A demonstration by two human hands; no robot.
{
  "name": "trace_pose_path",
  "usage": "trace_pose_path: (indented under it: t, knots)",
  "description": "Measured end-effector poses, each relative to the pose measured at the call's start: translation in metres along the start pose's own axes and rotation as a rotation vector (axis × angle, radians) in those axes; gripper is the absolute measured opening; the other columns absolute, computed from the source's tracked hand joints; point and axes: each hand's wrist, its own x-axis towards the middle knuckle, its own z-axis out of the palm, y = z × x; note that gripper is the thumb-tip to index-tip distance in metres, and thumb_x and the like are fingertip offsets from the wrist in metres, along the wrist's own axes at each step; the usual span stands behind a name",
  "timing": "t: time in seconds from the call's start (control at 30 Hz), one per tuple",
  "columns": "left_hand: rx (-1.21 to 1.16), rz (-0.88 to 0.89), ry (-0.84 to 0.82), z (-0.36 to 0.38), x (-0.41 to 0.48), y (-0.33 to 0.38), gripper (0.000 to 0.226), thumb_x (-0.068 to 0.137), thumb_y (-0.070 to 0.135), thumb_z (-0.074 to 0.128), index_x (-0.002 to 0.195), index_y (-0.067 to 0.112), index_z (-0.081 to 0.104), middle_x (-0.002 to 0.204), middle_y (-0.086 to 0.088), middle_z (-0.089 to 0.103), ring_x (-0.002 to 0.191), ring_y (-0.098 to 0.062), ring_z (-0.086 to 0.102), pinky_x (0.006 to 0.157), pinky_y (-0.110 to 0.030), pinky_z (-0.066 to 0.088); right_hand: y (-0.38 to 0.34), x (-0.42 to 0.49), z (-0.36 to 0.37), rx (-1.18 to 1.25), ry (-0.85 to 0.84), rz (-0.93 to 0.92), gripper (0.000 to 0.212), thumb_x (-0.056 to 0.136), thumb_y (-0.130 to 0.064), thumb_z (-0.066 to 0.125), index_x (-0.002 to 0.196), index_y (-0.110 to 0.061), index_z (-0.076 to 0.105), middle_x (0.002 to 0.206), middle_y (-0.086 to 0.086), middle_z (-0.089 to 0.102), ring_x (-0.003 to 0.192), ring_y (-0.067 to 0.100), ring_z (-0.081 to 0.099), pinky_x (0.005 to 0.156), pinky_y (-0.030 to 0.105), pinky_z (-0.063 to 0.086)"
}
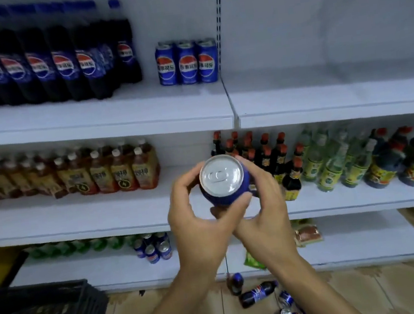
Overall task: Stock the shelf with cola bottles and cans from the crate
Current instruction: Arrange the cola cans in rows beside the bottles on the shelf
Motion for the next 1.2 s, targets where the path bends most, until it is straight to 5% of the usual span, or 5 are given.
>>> trace_pose_path:
  t: [0.33, 0.7, 0.87, 1.0, 1.2]
  knots:
    - [-0.002, 0.046, -0.268, -0.054, 0.231, -0.047, 0.052, 0.065, 0.041, 0.082, 0.110, 0.031, 0.057, 0.110, 0.012, 0.063, 0.106, -0.005, 0.059, 0.081, -0.018, 0.052, -0.028, 0.182, 0.112, 0.134, -0.104, 0.091, 0.075, 0.065, -0.013, 0.084, 0.126, -0.031, 0.044, 0.111, -0.016, 0.064, 0.099, -0.001, 0.064, 0.082, 0.025, 0.055]
    - [-0.280, -0.625, -0.351, -0.021, 0.415, -0.167, 0.045, 0.102, 0.044, 0.030, 0.136, 0.019, 0.046, 0.141, 0.003, 0.048, 0.127, -0.015, 0.045, 0.103, -0.032, 0.033, 0.023, 0.327, 0.190, -0.026, 0.099, 0.168, 0.079, 0.061, -0.006, 0.085, 0.124, -0.025, 0.042, 0.108, -0.012, 0.062, 0.094, 0.001, 0.062, 0.079, 0.019, 0.052]
    - [-0.406, -0.711, -0.387, 0.008, 0.431, -0.170, 0.034, 0.102, 0.040, 0.029, 0.100, 0.023, 0.058, 0.087, 0.006, 0.063, 0.075, -0.003, 0.057, 0.053, -0.009, 0.048, 0.043, 0.362, 0.208, -0.114, 0.154, 0.143, 0.080, 0.063, -0.009, 0.084, 0.132, -0.017, 0.043, 0.114, -0.001, 0.065, 0.100, 0.019, 0.065, 0.085, 0.034, 0.055]
    - [-0.499, -0.737, -0.343, 0.029, 0.435, -0.198, 0.046, 0.094, 0.053, 0.041, 0.126, 0.025, 0.058, 0.120, -0.006, 0.066, 0.103, -0.021, 0.065, 0.085, -0.035, 0.053, 0.053, 0.374, 0.212, -0.033, 0.157, 0.192, 0.081, 0.060, -0.002, 0.084, 0.128, -0.022, 0.045, 0.109, -0.009, 0.062, 0.097, 0.010, 0.062, 0.085, 0.026, 0.052]
    - [-0.491, -0.768, -0.298, 0.036, 0.434, -0.209, 0.058, 0.095, 0.054, 0.037, 0.126, 0.009, 0.055, 0.118, -0.016, 0.065, 0.106, -0.032, 0.064, 0.091, -0.047, 0.053, 0.060, 0.386, 0.213, -0.031, 0.062, 0.213, 0.073, 0.063, -0.003, 0.083, 0.123, -0.025, 0.047, 0.113, -0.007, 0.062, 0.099, 0.005, 0.061, 0.086, 0.022, 0.051]
